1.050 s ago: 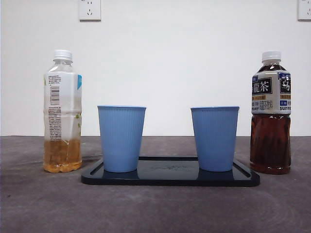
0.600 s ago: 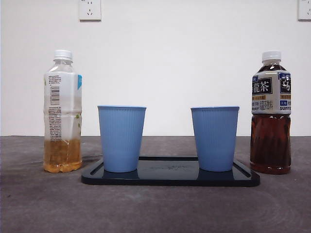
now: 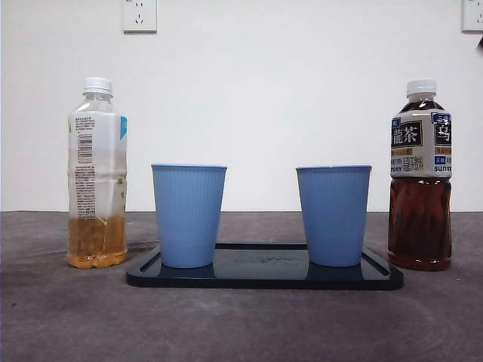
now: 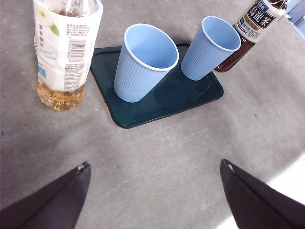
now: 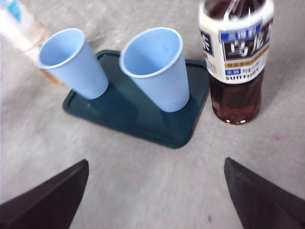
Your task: Pour the drink into the cup
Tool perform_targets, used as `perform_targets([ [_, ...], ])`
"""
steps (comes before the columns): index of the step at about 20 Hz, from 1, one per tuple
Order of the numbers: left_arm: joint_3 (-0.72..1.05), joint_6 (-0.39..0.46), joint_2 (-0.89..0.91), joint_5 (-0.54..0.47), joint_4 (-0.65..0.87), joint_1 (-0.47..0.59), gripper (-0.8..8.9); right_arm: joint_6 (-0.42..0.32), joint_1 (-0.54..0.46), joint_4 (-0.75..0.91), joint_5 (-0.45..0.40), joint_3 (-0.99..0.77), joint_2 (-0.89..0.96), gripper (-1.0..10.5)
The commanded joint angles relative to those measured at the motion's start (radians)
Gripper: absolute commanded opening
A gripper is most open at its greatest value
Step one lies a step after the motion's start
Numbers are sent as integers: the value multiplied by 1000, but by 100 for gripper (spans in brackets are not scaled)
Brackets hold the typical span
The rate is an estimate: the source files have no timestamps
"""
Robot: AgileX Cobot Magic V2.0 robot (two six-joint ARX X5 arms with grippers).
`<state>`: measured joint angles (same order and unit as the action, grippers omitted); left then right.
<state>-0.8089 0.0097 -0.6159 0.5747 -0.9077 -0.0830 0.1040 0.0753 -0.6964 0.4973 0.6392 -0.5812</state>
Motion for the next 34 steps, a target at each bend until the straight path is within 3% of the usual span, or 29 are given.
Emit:
perform_targets([
  [1,-21,8,-5,2,15,-2,439,133,18,196,-10,-97,-5,455],
  [3,-21,8,-5,2,17,-2,439,215,42,377,-84,-190,-14,455],
  [5,-21,9,-5,2,18,-2,439,250,76,525,-159,-270,-32,455],
  [12,-21,9,-5,2,43,-2,439,228,167,937,-372,-426,-233,455],
  [18,-21,8,-5,2,40,-3,439,179,167,1257,-401,-426,-509,455],
  [25,-21,9,-5,2,40,-2,439,176,166,1594,-426,-425,-787,455],
  [34,-21,9,-5,2,38,-2,439,168,164,1795,-452,-352,-1004,454],
])
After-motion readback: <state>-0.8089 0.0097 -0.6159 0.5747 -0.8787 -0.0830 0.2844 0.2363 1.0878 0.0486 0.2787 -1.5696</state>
